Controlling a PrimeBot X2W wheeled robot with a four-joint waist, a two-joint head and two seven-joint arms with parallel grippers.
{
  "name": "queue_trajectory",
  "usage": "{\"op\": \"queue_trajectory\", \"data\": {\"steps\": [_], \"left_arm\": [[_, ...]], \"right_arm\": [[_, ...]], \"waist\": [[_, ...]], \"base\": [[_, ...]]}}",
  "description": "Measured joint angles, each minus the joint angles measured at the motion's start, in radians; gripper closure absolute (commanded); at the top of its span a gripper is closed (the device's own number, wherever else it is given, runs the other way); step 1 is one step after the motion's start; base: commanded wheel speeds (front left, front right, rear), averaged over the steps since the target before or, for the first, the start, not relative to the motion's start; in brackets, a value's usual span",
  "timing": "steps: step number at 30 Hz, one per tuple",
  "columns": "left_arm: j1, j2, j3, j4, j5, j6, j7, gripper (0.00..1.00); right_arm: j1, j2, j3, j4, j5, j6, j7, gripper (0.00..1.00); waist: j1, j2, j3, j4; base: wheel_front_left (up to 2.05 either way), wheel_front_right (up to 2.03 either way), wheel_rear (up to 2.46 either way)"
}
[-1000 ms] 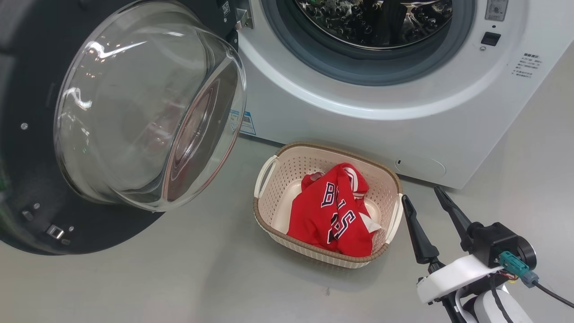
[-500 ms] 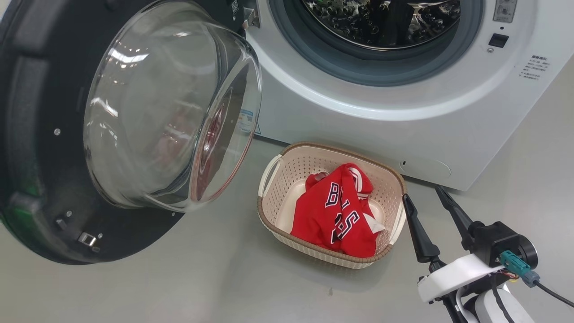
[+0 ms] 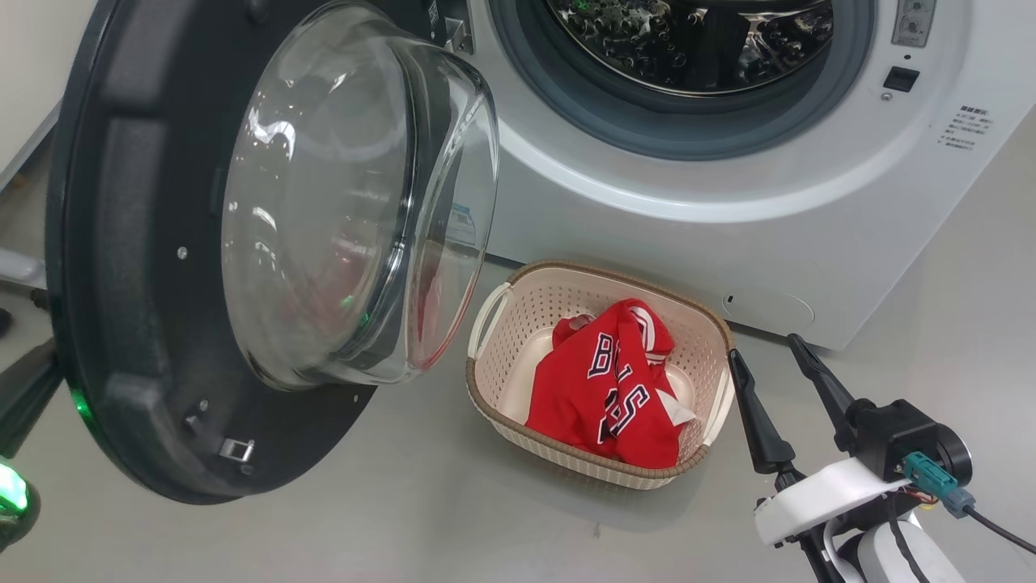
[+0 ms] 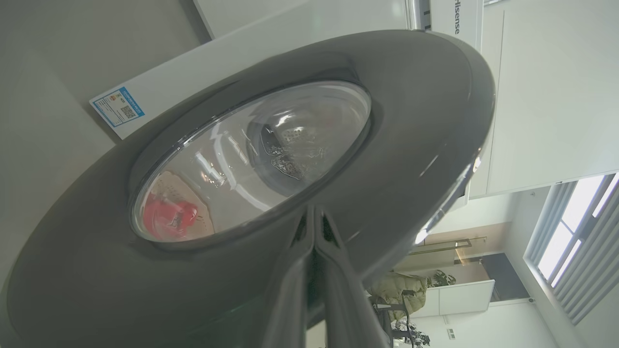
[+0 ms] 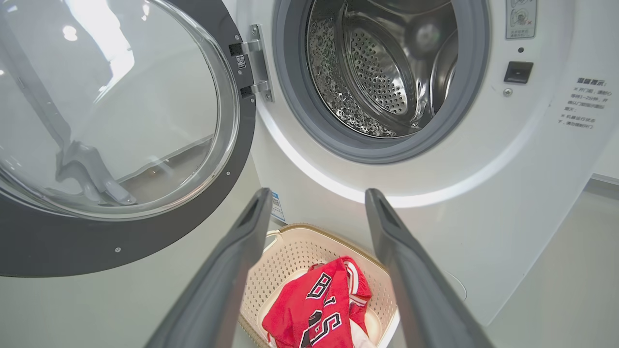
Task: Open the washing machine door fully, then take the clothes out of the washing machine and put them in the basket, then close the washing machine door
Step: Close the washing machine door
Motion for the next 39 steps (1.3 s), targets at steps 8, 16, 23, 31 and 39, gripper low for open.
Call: {"op": "queue_trajectory", "data": {"steps": [8, 16, 23, 31, 39], "left_arm": [[0.042, -0.014, -0.025, -0.11, -0.02, -0.011, 0.067, 1.0], [0.083, -0.037, -0.06, -0.211, -0.028, -0.012, 0.119, 1.0], [0.106, -0.04, -0.084, -0.268, -0.028, -0.014, 0.147, 1.0], [0.114, -0.045, -0.097, -0.316, -0.028, -0.02, 0.163, 1.0], [0.113, -0.048, -0.121, -0.346, -0.026, -0.02, 0.168, 1.0]], "right_arm": [[0.001, 0.005, -0.001, -0.003, 0.0, -0.004, 0.0, 0.0], [0.001, 0.013, 0.006, -0.007, 0.0, -0.008, 0.0, 0.0], [0.0, 0.024, 0.016, -0.012, 0.0, -0.007, -0.002, 0.0], [-0.02, 0.037, 0.023, -0.016, 0.0, -0.007, -0.006, 0.0], [-0.047, 0.051, 0.03, -0.017, 0.008, -0.007, -0.017, 0.0]], "waist": [[0.0, 0.0, -0.008, -0.015], [0.0, 0.0, -0.006, -0.039], [0.0, 0.0, -0.001, -0.083], [0.0, 0.0, 0.014, -0.158], [0.0, 0.0, 0.039, -0.268]], "base": [[0.0, 0.0, 0.0], [0.0, 0.0, 0.0], [0.0, 0.0, 0.0], [0.0, 0.0, 0.0], [0.0, 0.0, 0.0]]}}
